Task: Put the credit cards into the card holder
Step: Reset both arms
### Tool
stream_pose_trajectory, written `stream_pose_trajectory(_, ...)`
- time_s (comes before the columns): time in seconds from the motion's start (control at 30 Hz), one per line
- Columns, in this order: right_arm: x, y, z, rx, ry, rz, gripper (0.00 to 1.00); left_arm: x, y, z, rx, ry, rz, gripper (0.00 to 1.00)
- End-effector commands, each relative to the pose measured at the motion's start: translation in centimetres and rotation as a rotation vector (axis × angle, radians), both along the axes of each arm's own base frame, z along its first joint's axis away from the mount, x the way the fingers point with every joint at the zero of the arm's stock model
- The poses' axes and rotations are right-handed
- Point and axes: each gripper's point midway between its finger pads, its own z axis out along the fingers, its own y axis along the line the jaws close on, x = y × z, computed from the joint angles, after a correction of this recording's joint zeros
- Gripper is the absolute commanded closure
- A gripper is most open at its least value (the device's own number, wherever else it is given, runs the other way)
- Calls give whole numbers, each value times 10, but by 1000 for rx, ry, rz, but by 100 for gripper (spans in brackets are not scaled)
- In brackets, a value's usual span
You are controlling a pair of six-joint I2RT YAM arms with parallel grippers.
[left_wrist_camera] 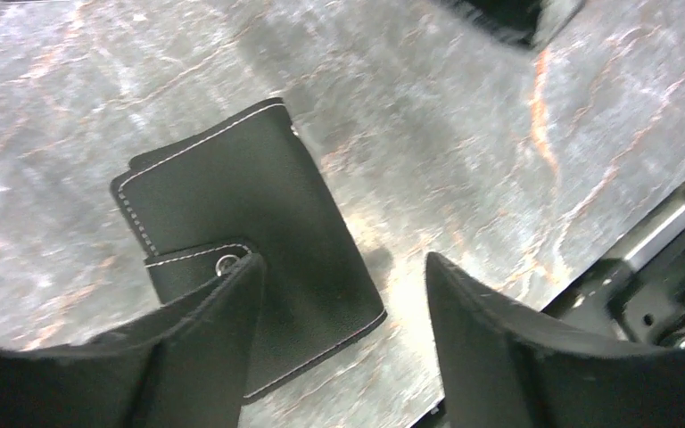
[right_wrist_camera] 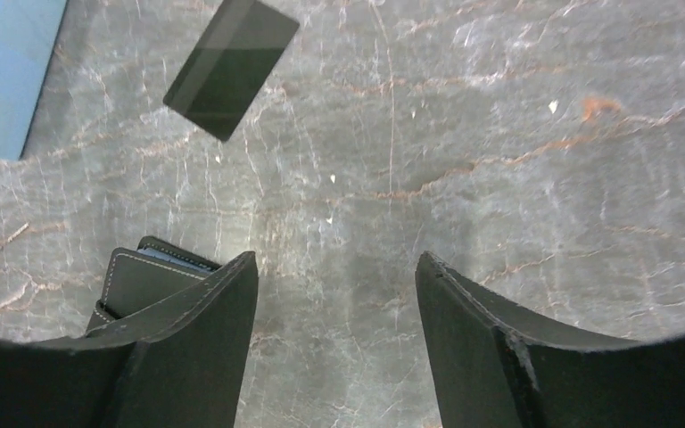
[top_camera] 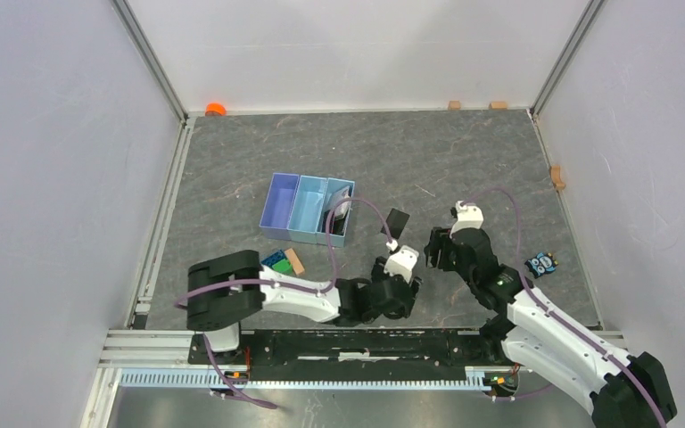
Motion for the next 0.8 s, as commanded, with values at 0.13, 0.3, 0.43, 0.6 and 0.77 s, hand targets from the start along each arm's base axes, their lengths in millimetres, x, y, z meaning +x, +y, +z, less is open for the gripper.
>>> stream_pose_trajectory(0.13, 20, -13, 28, -36, -49, -54, 19, 41, 49, 66, 92, 24, -75, 7)
stream_pose_trajectory(0.3, 27, -28, 37, -38, -87, -105, 10, 84, 92, 110, 23, 54, 11, 0)
stream_pose_trajectory(0.43, 29, -43, 47, -69, -151, -150, 6, 124, 161, 131, 72, 72, 188, 0)
stream_pose_trajectory(0.6, 30, -63, 66, -115, -282, -208, 4, 147, 257, 160, -55, 15, 439, 0)
stream_pose_trajectory(0.77, 30, -77, 93, -149, -388, -250, 2, 129, 318, 183, -5, -99, 622, 0)
